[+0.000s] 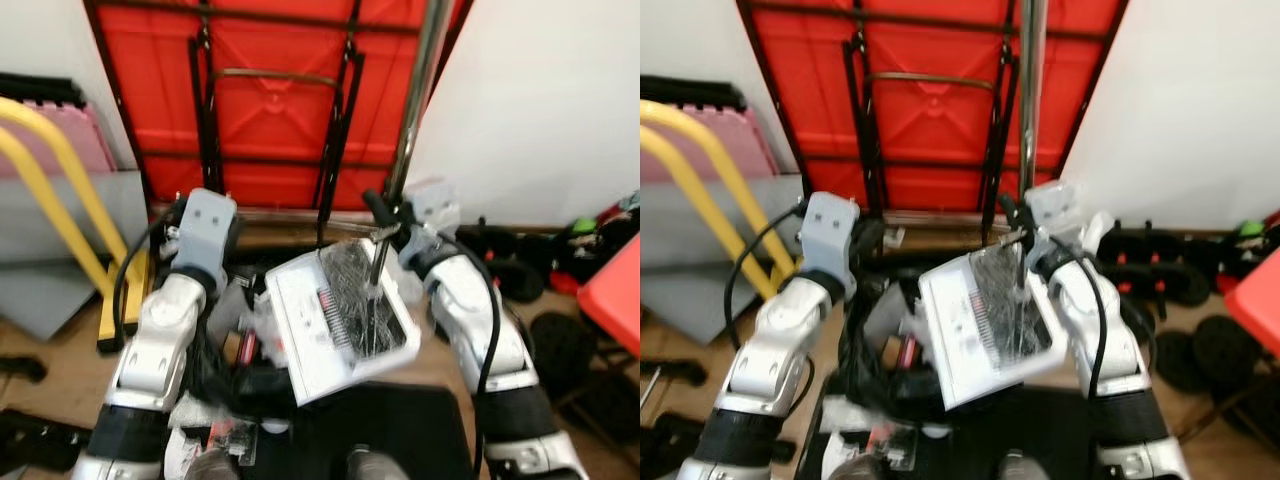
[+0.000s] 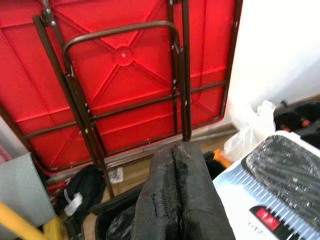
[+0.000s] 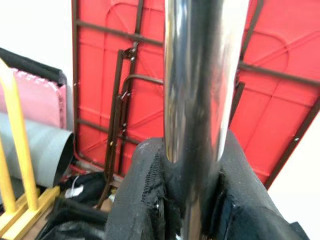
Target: Sweep floor
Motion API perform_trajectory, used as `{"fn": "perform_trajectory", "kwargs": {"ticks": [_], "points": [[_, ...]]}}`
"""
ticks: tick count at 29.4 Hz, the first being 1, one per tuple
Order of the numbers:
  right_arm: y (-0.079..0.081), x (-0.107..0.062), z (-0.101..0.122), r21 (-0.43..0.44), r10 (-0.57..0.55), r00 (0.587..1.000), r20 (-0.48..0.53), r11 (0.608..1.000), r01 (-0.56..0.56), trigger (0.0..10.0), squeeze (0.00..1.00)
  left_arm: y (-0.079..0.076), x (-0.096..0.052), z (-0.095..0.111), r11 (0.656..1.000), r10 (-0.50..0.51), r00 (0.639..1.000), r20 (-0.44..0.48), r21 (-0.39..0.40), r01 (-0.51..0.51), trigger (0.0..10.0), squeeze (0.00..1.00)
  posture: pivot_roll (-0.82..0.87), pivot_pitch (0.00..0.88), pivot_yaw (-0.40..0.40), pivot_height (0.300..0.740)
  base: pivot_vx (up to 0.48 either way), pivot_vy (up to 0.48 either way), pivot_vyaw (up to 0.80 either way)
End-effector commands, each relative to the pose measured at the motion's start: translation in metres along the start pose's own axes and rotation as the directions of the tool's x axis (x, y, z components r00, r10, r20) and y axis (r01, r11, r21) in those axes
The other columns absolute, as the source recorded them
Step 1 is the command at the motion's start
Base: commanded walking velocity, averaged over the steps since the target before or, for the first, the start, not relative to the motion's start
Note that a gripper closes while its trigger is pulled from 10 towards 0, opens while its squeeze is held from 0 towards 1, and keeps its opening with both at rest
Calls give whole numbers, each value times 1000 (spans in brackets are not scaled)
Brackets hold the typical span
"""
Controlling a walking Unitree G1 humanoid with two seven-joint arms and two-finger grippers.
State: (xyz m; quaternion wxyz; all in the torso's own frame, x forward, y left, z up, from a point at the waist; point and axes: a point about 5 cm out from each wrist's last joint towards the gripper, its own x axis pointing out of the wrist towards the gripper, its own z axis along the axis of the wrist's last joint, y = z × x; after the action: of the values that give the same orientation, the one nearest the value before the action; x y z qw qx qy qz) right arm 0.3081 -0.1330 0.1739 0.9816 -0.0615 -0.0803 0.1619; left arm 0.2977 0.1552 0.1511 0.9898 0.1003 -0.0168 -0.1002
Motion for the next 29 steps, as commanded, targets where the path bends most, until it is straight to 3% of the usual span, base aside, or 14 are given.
{"fn": "perform_trajectory", "kwargs": {"ticks": [1, 12, 19, 29], "points": [[-6, 2, 17, -26, -21, 997, 72, 999, 23, 10000, 0, -6, 2, 0, 999, -49, 999, 7, -17, 49, 10000, 0, -140, 34, -126, 740, 0, 0, 0], [-7, 3, 18, -25, -23, 997, 70, 999, 25, 10000, 0, -9, 2, 1, 997, -75, 997, 7, 10, 75, 10000, 0, -144, 40, -129, 740, 87, 0, 0], [-5, 5, 18, -18, -21, 997, 73, 1000, 22, 10000, 0, -9, 6, 4, 999, -43, 999, 25, -26, 44, 10000, 0, -142, 40, -129, 740, 0, 0, 0], [-9, 3, 11, 7, -47, 998, 49, 999, 47, 10000, 0, -9, 5, -3, 998, -28, 999, -29, -52, 26, 10000, 0, -138, 41, -127, 740, 0, 0, 0]]}}
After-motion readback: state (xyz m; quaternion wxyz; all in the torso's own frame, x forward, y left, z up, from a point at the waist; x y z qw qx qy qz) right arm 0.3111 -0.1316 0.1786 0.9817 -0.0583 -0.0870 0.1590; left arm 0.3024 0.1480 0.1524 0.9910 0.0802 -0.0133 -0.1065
